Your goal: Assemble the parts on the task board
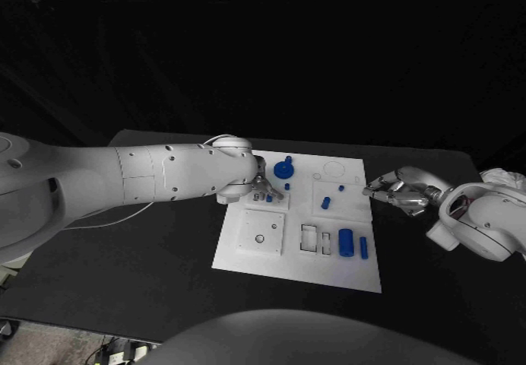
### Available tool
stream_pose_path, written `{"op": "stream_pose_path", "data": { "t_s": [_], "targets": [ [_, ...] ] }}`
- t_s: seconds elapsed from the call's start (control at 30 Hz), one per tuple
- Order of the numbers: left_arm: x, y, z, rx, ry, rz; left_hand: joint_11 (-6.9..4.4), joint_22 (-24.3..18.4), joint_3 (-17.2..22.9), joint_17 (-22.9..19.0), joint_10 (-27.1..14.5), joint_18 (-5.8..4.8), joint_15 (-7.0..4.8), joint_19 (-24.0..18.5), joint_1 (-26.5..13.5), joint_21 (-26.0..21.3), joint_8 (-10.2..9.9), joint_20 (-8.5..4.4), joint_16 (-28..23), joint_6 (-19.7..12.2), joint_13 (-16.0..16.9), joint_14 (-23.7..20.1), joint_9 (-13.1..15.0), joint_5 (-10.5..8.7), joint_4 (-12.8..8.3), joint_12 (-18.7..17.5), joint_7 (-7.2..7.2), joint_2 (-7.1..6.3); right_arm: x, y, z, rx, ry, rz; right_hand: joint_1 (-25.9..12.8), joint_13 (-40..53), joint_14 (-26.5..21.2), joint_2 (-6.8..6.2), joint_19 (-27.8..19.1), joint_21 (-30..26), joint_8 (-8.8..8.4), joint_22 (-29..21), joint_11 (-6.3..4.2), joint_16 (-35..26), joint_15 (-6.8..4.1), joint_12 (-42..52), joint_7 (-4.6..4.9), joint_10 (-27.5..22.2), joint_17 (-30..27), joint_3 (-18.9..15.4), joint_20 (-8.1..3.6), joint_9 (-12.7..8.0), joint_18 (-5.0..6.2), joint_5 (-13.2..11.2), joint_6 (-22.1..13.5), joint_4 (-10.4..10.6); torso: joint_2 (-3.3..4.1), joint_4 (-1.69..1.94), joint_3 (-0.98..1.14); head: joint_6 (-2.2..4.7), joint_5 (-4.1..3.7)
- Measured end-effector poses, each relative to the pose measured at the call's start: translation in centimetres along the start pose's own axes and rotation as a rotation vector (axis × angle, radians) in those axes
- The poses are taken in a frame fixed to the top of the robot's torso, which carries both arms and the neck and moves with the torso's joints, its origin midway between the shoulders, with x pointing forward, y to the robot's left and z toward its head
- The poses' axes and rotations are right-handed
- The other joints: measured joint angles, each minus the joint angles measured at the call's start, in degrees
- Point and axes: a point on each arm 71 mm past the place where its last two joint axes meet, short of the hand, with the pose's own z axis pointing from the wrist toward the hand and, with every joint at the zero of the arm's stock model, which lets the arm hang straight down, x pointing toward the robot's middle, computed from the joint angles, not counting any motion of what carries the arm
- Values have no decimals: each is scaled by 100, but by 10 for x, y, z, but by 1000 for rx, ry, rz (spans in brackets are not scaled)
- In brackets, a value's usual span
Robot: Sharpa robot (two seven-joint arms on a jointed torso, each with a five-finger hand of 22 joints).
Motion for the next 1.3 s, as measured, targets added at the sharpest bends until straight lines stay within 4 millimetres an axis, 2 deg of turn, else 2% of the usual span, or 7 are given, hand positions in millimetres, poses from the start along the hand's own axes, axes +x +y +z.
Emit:
{"op": "stream_pose_path", "data": {
  "t_s": [0.3, 0.6, 0.7, 0.83, 0.9, 1.1, 1.3],
  "targets": [
    [-2, 9, -9, 8, -39, -36, 0, 5, -279, -1, 0, 0, -1, 0, -235, 43, 194, 0, 0, 60, 0, 1, 215, 0, 16, 0, -61, -235, 0, -1, 0, 3, -1, 1, 0, 0, 0, 0, 0, 0, 0, -1, 0, 0, 0, 0, 0, 0, 0, 0, 0, 0, 0, 0, 0, 0, 1, 3, -1, 0, -3],
    [-38, 21, -35, 26, -147, -77, -85, 4, -380, -1, -1, 0, -48, 14, -256, 158, 402, -56, 0, 176, 0, 5, 411, 0, 25, 0, -133, -256, -1, -3, -2, 6, -4, 3, 0, 0, 0, 0, 0, 0, 0, -1, 0, 0, 0, 0, 0, 0, -1, 4, 0, -1, 0, 0, 0, 5, 0, 0, 2, 0, -23],
    [-53, 28, -45, 25, -185, -95, -94, 4, -364, -1, -10, 0, -79, 22, -119, 217, 452, -63, 0, 184, 0, 13, 461, 51, 12, 0, -142, -132, -2, -4, -2, 8, -5, 4, 0, 0, 0, 0, 0, 0, 0, -1, 0, 0, 0, 0, 0, 0, -1, 16, 0, -1, 0, 0, 0, 17, -1, 1, 5, 0, -31],
    [-67, 38, -52, 14, -221, -123, -94, 3, -170, -2, -10, -1, -88, 1, 450, 274, 452, -84, 0, 161, 0, 4, 494, 608, -8, 0, -164, 46, -2, -5, -3, 9, -6, 5, 0, 0, 0, 0, 0, 0, 0, -1, 0, 0, 0, 0, 0, 0, -1, 16, 0, -2, 0, 0, 0, 17, 0, 3, 6, 0, -37],
    [-71, 42, -51, 4, -227, -133, -94, 4, -164, -2, -10, -1, -88, 1, 562, 274, 452, -84, 0, 161, 0, 4, 499, 779, -15, 0, -164, 107, -2, -4, -4, 8, -6, 6, 0, 0, 0, 0, 0, 0, 0, -2, 0, 0, 0, 0, 0, 0, -1, 16, 0, -2, 0, 0, 0, 17, 0, 3, 6, 0, -37],
    [-78, 50, -41, -37, -225, -145, -94, 3, -148, -2, -10, -1, -88, 1, 591, 297, 452, -84, 0, 161, 0, 4, 501, 839, 1, 0, -164, 137, -1, -3, -4, 5, -4, 8, 0, 0, 0, 0, 0, 0, 0, -2, 0, 0, 0, 0, 0, 0, -2, 16, 0, 3, 0, 0, 0, 17, 15, 1, -1, 0, -24],
    [-81, 47, -28, -60, -220, -142, -94, 3, -148, -2, -10, 0, -88, 0, 620, 297, 451, -84, 0, 127, 0, 4, 504, 896, 1, 0, -153, 167, -1, -3, -6, 3, -3, 10, 0, 0, 0, 0, 0, 0, 0, -2, 0, 0, 0, 0, 0, 1, -2, 16, 0, 3, 0, 0, 0, 17, 52, 0, -13, 0, -29]
  ]
}}
